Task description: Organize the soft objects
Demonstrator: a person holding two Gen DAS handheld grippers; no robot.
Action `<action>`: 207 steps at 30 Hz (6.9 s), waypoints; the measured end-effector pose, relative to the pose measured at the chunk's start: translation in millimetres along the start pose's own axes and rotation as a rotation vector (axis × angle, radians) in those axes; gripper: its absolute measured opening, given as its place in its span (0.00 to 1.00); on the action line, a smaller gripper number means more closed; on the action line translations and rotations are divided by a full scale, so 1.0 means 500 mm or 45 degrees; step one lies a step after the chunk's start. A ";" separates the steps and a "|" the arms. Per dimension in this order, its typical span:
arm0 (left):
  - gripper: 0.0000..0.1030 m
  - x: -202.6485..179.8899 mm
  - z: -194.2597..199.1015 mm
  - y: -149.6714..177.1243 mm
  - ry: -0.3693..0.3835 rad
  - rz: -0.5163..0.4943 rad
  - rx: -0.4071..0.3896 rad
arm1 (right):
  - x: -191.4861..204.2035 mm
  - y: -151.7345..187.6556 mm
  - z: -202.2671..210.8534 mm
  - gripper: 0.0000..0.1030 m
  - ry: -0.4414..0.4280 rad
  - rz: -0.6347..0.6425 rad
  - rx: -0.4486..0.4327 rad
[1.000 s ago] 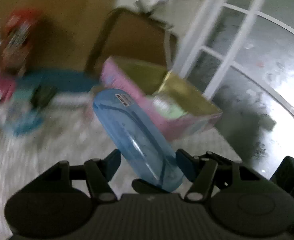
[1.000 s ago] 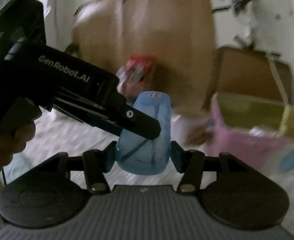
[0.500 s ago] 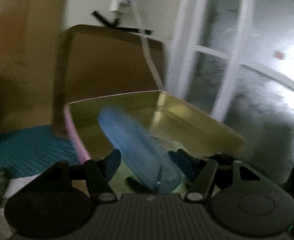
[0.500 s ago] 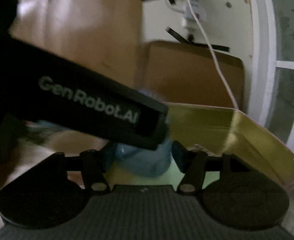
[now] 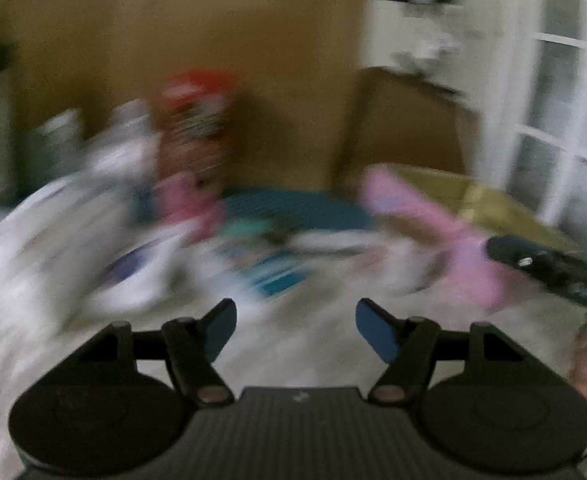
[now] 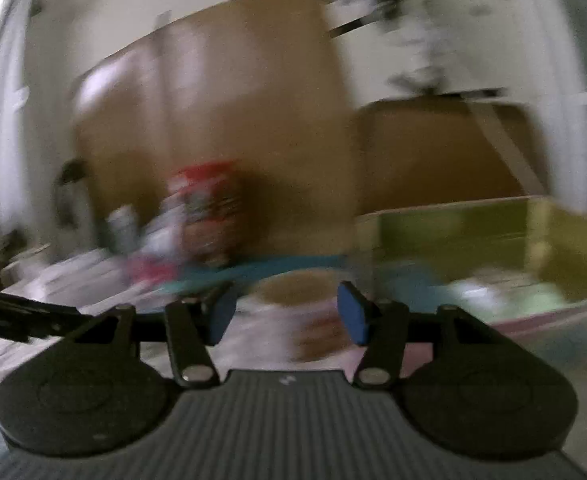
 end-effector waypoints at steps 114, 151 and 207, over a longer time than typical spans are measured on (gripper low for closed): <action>0.53 -0.493 -0.112 -0.097 0.458 -0.381 0.106 | -0.233 0.050 0.161 0.47 0.499 -0.285 -0.213; 0.70 -0.231 0.003 0.053 0.082 -0.251 0.138 | -0.007 0.093 0.152 0.52 0.269 -0.399 0.012; 0.98 -0.304 0.011 0.110 0.105 -0.453 0.121 | -0.067 0.134 0.229 0.81 0.462 -0.556 -0.082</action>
Point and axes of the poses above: each gripper's, at about its wrist camera, not at the fingertips, and z roughly against the way its jaws point, x to its left, y to its underside, the point moved 7 cm from there along -z, roughly the way its jaws point, and after that the axes turned 10 degrees about x, right-handed, at the moved point
